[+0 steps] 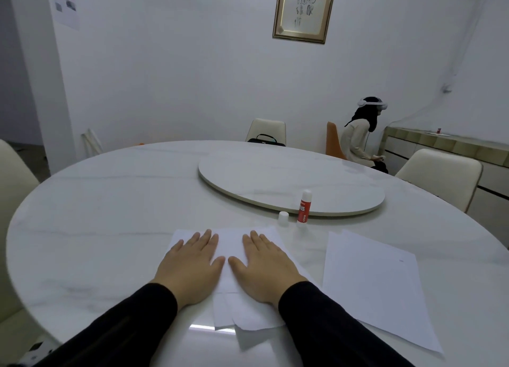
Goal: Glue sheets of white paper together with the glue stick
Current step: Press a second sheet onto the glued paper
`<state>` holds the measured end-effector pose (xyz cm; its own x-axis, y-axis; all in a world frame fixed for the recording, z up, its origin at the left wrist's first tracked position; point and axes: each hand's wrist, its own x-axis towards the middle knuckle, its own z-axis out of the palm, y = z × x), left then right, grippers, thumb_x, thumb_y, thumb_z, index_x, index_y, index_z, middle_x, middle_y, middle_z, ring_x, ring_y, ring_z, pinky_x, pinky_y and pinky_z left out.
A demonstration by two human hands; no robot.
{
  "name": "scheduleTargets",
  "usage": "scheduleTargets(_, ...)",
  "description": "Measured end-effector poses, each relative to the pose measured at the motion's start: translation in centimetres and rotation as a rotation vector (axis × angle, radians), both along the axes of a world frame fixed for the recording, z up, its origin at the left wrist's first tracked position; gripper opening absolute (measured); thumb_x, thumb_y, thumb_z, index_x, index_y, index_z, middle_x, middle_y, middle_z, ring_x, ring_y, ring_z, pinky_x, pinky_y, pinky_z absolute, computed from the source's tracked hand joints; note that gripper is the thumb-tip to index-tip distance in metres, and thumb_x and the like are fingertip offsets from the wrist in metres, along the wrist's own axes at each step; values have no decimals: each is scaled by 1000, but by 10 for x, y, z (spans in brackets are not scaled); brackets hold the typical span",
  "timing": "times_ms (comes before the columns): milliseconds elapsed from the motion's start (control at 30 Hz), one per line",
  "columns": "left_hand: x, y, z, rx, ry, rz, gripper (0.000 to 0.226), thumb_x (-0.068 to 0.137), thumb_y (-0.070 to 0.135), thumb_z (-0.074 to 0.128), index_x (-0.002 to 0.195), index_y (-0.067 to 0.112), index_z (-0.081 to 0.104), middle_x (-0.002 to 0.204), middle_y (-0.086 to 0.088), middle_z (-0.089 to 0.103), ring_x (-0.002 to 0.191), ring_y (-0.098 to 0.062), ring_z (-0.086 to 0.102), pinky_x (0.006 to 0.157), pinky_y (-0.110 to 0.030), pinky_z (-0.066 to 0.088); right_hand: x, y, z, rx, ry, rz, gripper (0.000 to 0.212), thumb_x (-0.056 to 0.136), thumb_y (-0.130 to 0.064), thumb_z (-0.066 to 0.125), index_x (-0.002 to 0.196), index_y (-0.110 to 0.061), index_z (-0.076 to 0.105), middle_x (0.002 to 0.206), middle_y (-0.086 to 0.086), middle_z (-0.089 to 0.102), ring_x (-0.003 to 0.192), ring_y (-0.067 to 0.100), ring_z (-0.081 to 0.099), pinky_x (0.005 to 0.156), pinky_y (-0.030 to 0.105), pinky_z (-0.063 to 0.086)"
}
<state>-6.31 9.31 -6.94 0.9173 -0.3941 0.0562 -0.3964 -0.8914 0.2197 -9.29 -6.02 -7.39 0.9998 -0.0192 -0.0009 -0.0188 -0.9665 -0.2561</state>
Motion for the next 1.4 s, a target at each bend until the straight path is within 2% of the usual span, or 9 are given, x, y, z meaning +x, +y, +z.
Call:
scheduleTargets(233,2,5,1,-6,24,35,65,95,51,20,151,23,3,160,7,-3,147,-10,-2,119,-29,2,-5,-1,2,16,-17,-78,75,91,-63,24,153,-25,8,163,1,-1,149,15,-2,120,34,0)
scheduleTargets(367,2,11,1,11,16,73,73,92,60,21,151,21,3,160,7,-1,147,-9,-1,120,-31,3,-7,-2,2,16,-10,-143,86,86,-71,24,154,-22,6,163,2,-2,149,16,-3,120,34,0)
scheduleTargets(600,3,19,0,3,17,86,77,88,66,21,151,25,4,160,6,-2,147,-11,-2,120,-32,5,-12,-7,3,35,-17,-214,75,94,-58,20,153,-13,5,163,2,1,149,16,2,121,33,2)
scheduleTargets(833,2,17,-1,-11,-4,104,79,88,66,22,151,21,4,161,4,-2,148,-12,-3,120,-32,4,-20,3,8,-63,-153,-297,73,95,-49,30,149,-3,17,151,11,36,140,25,29,120,35,11)
scheduleTargets(967,3,16,-2,-4,-4,102,79,88,66,22,151,21,4,161,3,-1,148,-12,-2,120,-32,4,-22,8,7,6,-111,-278,75,95,-49,33,150,-2,14,153,12,31,141,25,25,120,35,12)
scheduleTargets(1067,3,16,-1,-1,-4,99,79,89,65,22,151,20,4,161,3,-2,148,-13,-2,120,-32,4,-21,7,10,90,-103,-268,75,94,-48,40,150,-4,14,151,11,34,139,25,28,118,35,18)
scheduleTargets(1233,1,16,0,-24,-3,99,78,89,64,22,151,20,4,161,3,-2,148,-12,-3,120,-31,3,-22,5,18,230,-189,-285,55,85,-41,58,132,-16,41,124,2,57,118,24,52,99,33,41)
scheduleTargets(1300,1,16,0,-32,-8,103,79,89,64,23,151,20,4,161,3,-2,148,-12,-3,120,-32,3,-23,5,22,428,-247,-289,57,80,-30,66,132,-20,44,125,0,56,117,21,53,97,30,43)
scheduleTargets(1400,0,16,0,-43,-12,105,79,89,64,23,151,19,4,161,3,-3,148,-12,-4,120,-32,3,-21,-3,30,761,-283,-348,75,73,-18,76,139,-19,41,124,0,55,109,18,56,88,26,46)
